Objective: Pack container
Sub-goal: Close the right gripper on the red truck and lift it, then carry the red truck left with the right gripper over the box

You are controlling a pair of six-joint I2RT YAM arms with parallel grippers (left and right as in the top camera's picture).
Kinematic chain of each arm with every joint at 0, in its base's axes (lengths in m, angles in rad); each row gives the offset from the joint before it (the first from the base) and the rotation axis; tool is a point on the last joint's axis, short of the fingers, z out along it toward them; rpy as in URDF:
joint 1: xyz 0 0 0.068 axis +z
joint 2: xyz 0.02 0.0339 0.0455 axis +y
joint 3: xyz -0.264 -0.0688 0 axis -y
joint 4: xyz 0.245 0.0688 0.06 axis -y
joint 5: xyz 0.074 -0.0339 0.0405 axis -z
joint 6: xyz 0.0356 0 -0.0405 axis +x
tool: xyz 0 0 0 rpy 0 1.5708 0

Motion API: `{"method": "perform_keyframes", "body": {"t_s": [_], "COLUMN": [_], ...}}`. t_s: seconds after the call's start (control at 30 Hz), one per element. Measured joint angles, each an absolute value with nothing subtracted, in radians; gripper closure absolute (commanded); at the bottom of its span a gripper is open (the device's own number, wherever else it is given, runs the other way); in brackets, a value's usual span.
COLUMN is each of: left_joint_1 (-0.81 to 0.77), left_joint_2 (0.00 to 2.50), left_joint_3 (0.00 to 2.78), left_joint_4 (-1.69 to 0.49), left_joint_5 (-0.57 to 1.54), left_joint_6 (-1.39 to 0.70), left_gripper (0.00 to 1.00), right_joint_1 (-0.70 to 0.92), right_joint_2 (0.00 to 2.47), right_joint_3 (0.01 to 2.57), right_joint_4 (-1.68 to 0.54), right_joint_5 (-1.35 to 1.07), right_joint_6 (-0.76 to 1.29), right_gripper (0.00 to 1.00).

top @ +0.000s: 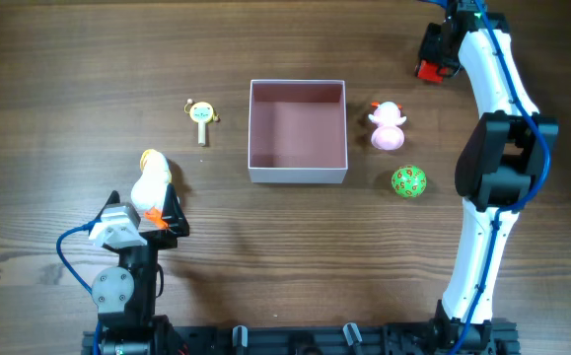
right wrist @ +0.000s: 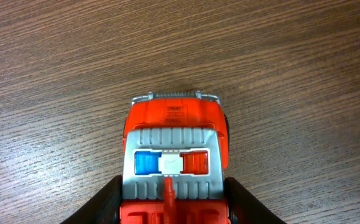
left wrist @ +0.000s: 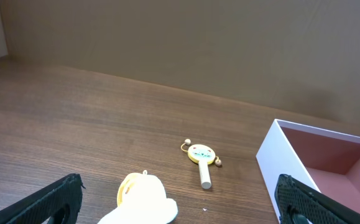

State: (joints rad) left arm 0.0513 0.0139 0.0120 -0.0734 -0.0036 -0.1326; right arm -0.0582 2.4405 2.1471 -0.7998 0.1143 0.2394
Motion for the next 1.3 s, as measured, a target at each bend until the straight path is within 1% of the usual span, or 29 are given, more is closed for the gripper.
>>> {"method": "perform_keyframes", "body": {"t_s": [0.2,0.33,0.53,0.73,1.0,1.13,1.3], "left_joint_1": [0.051,0.051,0.051,0.051,0.051,0.051,0.051], "left_joint_2": [0.014,0.014,0.014,0.014,0.014,0.014,0.014], "left_joint_3": [0.012,0.012,0.012,0.012,0.012,0.012,0.012], "left_joint_4": [-0.073,-0.073,-0.073,-0.073,-0.073,-0.073,-0.073], "left_joint_5": [-0.004,-0.004,-0.004,-0.004,-0.004,-0.004,-0.004], "left_joint_6": [-0.133,-0.133,-0.133,-0.133,-0.133,-0.133,-0.133], "left_gripper": [0.00,0.00,0.00,0.00,0.00,0.00,0.00], "right_joint_1": [-0.058,-0.058,-0.058,-0.035,0.101,0.173,0.276], "right_joint_2": [2.430,2.377,2.206,2.026,1.917,1.907,1.907], "right_joint_3": [2.147,2.147,2.147,2.147,2.147,2.147,2.147], "right_joint_4": [-0.799,-0.823,-0.898,-1.021,-1.246,-1.317,-1.347], "right_joint_5": [0.114,0.111,0.059,-0.008,-0.084,-0.124,-0.131], "right_joint_6": [0.240,0.240,0.240,0.248,0.283,0.321,0.375], "right_gripper": [0.63,0.65,0.65,0.67,0.69,0.72,0.71]}}
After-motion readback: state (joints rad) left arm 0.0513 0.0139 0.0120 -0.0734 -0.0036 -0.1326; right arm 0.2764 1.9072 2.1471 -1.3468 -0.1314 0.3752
